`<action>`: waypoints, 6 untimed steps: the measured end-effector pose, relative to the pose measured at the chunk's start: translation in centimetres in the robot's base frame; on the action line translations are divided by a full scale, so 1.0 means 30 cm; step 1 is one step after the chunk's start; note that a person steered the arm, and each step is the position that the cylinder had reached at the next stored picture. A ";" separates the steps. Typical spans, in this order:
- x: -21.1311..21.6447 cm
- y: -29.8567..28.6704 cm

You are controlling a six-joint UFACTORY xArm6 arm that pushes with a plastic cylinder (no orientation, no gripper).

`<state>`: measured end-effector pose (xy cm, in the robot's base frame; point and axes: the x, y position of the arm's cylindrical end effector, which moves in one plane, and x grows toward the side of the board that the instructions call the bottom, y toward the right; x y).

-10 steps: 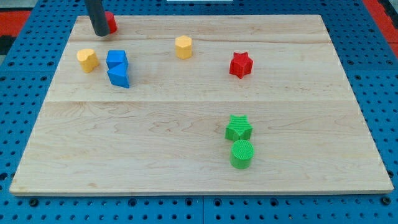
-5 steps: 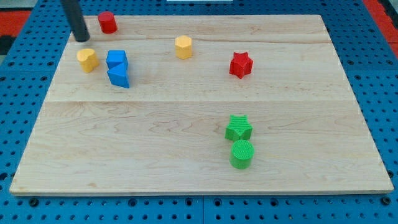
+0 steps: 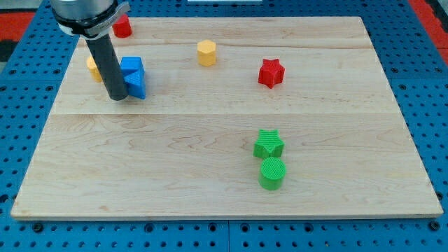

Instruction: Push the blue triangle to the bottom of the yellow hexagon

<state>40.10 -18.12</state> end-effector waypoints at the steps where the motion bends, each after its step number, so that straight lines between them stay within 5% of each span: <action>1: -0.020 -0.002; 4: -0.152 0.077; 6: -0.142 0.353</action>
